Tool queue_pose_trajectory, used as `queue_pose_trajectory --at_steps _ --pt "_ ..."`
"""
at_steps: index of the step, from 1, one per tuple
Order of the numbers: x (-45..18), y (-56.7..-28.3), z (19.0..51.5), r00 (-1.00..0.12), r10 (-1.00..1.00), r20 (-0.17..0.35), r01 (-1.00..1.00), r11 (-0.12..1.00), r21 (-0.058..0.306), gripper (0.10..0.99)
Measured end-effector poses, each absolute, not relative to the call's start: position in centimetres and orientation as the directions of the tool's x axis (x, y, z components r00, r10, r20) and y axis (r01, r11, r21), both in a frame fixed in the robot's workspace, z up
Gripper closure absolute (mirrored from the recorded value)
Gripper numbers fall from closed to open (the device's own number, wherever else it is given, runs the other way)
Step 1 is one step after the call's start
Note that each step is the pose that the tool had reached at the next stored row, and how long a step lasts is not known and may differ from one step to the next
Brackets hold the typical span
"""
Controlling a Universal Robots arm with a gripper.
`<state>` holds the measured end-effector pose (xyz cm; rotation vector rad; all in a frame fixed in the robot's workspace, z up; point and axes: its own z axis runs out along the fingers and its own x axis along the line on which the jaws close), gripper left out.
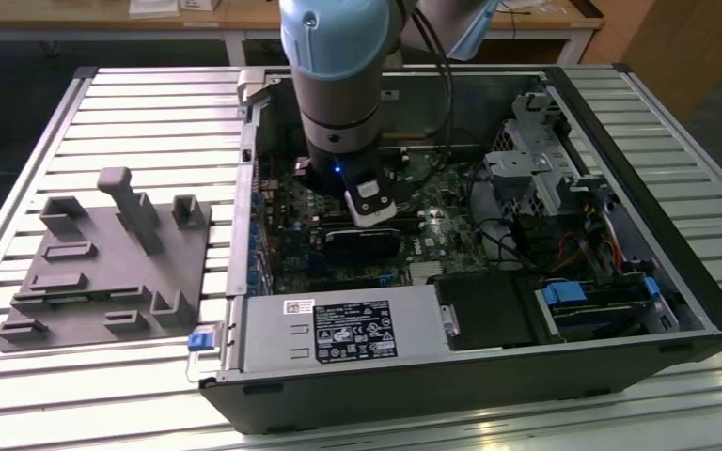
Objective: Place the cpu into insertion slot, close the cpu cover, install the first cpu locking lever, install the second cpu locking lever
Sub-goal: 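Install the second cpu locking lever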
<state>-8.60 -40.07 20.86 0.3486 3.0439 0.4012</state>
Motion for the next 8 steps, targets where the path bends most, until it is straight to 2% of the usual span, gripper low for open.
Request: queue_pose_trajectory --at_steps 8 --pt "-6.2 -39.8 20.8 -0.973 0.232 -0.021 0.218 0.940 0.261 0.980"
